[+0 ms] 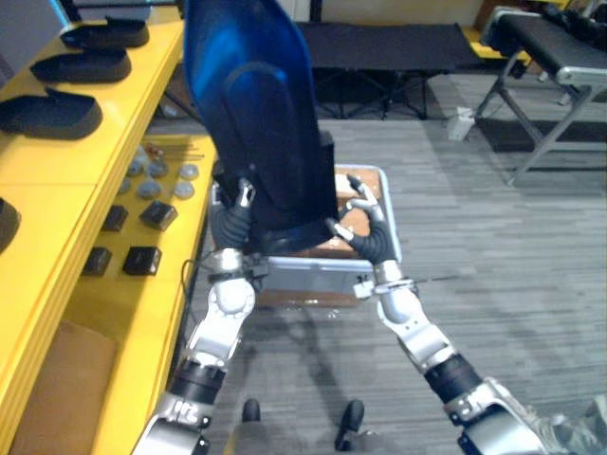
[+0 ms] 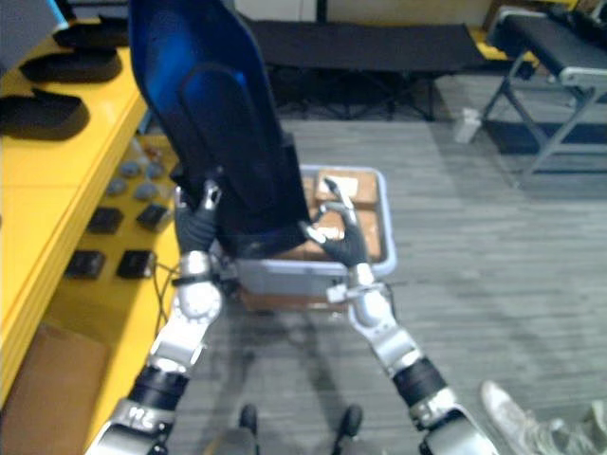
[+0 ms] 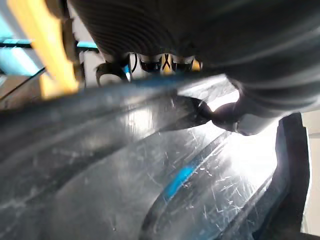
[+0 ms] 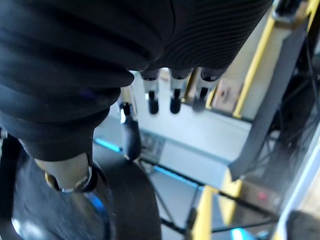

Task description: Walk over and take plastic housings, then place them on the shelf

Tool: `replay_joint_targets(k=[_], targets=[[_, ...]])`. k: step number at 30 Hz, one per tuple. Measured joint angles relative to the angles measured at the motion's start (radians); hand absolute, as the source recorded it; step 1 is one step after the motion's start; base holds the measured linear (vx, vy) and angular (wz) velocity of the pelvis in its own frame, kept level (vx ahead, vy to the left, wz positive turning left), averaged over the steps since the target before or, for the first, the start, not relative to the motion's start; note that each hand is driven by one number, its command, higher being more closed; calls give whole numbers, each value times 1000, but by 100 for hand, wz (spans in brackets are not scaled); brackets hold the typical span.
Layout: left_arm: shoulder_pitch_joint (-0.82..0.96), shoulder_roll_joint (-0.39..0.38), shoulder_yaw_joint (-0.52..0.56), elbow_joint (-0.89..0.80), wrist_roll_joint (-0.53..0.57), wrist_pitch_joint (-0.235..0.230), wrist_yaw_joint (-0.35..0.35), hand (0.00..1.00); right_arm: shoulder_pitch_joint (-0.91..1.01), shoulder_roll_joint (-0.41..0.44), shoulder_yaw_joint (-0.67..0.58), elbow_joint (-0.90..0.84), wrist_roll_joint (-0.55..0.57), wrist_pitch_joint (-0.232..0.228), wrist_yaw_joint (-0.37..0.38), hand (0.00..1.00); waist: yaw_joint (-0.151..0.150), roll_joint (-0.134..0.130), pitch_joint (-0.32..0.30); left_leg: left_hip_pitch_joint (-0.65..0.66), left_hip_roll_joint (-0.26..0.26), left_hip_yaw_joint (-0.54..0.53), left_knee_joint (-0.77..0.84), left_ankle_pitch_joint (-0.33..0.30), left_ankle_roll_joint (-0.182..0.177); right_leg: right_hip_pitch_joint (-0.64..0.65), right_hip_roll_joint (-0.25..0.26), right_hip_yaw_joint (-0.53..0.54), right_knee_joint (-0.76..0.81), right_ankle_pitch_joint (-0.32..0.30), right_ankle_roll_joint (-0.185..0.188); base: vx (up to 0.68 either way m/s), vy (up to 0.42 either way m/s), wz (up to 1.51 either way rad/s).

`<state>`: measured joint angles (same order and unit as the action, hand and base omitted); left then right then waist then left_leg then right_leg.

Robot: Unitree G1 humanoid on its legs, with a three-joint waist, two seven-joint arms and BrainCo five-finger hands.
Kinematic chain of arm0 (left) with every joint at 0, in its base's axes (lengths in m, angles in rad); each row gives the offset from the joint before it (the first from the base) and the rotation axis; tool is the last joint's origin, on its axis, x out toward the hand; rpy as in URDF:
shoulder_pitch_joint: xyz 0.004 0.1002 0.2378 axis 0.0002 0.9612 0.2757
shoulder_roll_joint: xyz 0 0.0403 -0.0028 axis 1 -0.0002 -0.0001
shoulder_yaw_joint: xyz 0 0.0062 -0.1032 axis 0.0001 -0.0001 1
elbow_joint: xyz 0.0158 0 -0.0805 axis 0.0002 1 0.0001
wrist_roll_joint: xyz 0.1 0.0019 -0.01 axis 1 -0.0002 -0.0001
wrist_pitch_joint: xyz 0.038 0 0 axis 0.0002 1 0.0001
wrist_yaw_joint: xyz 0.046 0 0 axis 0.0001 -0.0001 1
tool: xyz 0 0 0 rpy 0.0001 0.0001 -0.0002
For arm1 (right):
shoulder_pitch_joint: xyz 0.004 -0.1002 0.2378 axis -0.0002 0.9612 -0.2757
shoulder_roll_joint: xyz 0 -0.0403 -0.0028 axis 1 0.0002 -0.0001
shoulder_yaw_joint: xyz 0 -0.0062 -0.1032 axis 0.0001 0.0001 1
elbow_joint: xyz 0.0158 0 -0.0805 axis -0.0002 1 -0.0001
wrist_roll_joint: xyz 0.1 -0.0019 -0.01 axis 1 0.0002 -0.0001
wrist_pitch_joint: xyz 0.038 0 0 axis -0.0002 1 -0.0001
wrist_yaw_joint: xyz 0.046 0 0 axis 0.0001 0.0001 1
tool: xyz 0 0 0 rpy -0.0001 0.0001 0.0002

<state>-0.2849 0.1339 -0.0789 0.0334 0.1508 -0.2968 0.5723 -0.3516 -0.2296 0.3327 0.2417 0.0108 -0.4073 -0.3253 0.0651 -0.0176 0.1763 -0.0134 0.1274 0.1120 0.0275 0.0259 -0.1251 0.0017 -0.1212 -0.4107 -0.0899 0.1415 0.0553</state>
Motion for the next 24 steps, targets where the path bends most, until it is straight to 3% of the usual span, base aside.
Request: replay_joint_targets(k=[5,9,16,21,24], targets=[[111,8,226,-32,53,54,117,100,74,-12,-162,-11,113,-10,38,0,-1,4,-18,14,0,-12,-12,0,0,16,2,-15,0,-8,2,14,-1,6],[226,0,285,-32,53,58,169,100,141,-1,-146,-64,144,-11,96,0,14,-2,-38,13,0,-25,-19,0,-1,21,2,-30,-1,-21,1,41,-5,12],[407,-86,450,-55,56,58,254,100,262,57,-132,-82,193,-20,224,0,60,-8,-52,10,-4,-73,-18,-7,-1,51,2,-78,-1,-41,3,40,-10,20],[532,-161,588,-90,48,58,292,100,353,88,-103,-81,213,-3,278,0,104,-10,-71,-34,-27,-194,-8,-4,3,107,-3,-221,1,-57,21,67,-23,71],[601,-188,596,-135,42,52,273,100,383,93,-107,-72,211,5,238,0,125,-5,-81,-90,-64,-226,8,15,28,158,-32,-353,9,-70,43,57,40,131]])
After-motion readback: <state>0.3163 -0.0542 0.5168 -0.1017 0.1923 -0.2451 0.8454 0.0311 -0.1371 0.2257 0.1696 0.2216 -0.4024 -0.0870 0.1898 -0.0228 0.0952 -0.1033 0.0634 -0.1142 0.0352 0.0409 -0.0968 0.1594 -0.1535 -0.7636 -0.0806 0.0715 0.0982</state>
